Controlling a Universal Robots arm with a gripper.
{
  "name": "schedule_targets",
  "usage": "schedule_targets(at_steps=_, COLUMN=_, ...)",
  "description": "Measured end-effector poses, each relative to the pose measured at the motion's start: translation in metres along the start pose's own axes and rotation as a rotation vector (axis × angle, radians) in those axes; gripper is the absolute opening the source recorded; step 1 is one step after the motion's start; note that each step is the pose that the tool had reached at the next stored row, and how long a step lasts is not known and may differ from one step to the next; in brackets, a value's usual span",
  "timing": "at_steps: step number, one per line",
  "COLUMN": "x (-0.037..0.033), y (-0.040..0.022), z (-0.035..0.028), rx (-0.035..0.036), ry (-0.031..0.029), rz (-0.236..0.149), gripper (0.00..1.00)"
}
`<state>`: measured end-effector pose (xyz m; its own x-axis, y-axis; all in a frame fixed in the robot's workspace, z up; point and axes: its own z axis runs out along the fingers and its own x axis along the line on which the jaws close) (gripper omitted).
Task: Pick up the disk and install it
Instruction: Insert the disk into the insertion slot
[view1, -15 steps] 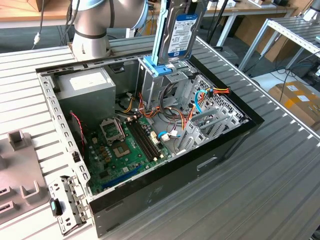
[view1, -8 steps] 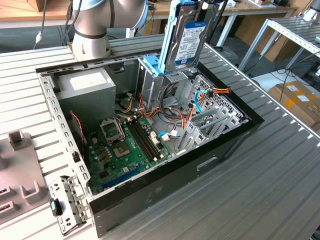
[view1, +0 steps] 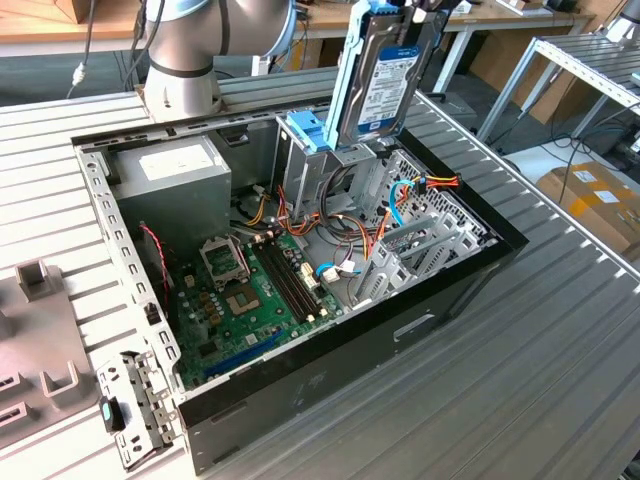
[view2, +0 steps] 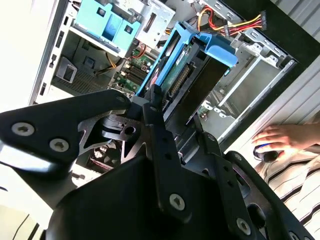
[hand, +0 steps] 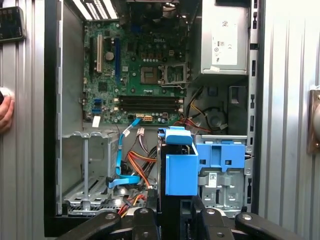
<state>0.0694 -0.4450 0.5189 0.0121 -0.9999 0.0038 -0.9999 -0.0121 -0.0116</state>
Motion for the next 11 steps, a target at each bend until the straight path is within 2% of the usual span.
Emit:
schedule_targets(at_steps=5, x=0.0015, y=-0.0072, z=0.0003, rx=0.0000, ry=0.0003, rz=0.000, gripper=0.35)
schedule_targets(at_steps=7, x=0.0043, y=-0.0122, z=0.0004, rx=0.0000, ry=0.0012, rz=0.000, gripper=0.35)
schedule_targets(at_steps=9, x=0.0101, y=-0.0175, z=0.0004, rx=-0.0001, ry=0.0029, rz=0.000, gripper=0.35)
schedule_targets(at_steps=11, x=0.0151, y=-0.0185, z=0.0004, rx=-0.0002, ry=0.0039, rz=0.000, gripper=0.35)
